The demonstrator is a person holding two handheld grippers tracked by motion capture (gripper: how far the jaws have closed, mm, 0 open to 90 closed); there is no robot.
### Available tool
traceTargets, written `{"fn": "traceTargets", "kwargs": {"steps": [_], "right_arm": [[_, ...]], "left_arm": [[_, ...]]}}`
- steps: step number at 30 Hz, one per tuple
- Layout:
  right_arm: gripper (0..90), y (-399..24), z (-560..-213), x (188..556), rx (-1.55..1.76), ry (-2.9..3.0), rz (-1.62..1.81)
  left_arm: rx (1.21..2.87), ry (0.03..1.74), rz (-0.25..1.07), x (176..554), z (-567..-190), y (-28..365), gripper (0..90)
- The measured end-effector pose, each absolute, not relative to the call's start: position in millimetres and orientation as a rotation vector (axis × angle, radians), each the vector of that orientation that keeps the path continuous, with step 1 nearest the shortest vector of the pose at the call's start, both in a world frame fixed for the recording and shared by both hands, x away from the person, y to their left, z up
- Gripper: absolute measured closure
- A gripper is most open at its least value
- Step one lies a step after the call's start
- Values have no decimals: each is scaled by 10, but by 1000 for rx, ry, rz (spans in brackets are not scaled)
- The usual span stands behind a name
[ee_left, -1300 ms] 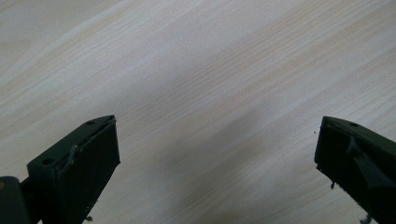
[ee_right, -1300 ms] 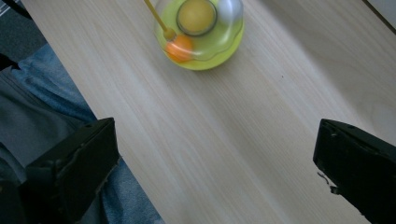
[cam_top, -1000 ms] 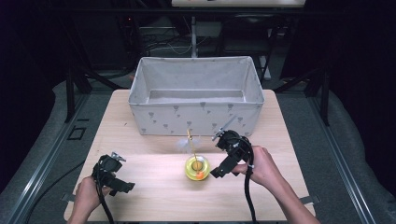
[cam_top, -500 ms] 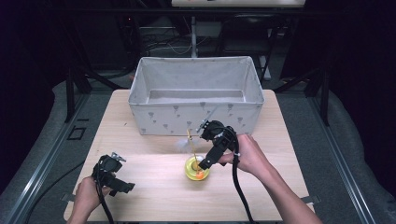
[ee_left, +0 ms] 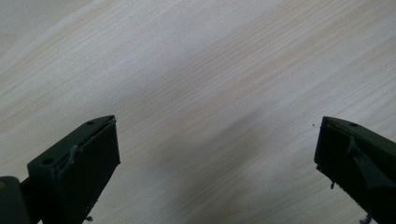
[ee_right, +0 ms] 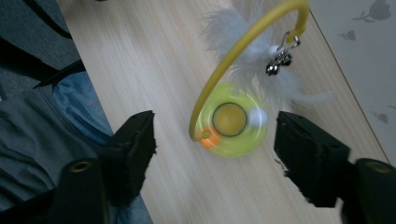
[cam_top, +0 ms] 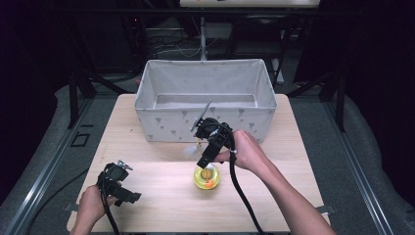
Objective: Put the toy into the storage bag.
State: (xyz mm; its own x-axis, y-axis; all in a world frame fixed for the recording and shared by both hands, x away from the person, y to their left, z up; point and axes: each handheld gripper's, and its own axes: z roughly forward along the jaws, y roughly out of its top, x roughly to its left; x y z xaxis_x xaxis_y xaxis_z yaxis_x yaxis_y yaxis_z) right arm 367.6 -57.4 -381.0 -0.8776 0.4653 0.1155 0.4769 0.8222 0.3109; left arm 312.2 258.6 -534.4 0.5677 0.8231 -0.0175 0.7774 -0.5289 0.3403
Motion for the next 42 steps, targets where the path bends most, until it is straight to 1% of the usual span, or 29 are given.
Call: {"fn": "traceTargets", "kwargs": {"steps": [9,15,27,34,42], "right_arm": [[555,-427,-3774,3697,-703,-3002,-420],[630,-365,-3786,3724,-677,-3025,-361],[815,-323,-3781,3731,-671,-3015,-343],[874,-339,-3771,3735,-683,-3008,-337],[878,-369,-3741,3741,-681,-3020,-325]], "left_arm": [[2509,1312,205,3125,-5351,2576,4],[2509,1309,202,3126,-5350,2574,4],[2510,1309,197,3125,-5354,2570,4],[2513,1308,197,3126,-5357,2567,4],[2521,1305,195,3127,-5359,2564,4]]}}
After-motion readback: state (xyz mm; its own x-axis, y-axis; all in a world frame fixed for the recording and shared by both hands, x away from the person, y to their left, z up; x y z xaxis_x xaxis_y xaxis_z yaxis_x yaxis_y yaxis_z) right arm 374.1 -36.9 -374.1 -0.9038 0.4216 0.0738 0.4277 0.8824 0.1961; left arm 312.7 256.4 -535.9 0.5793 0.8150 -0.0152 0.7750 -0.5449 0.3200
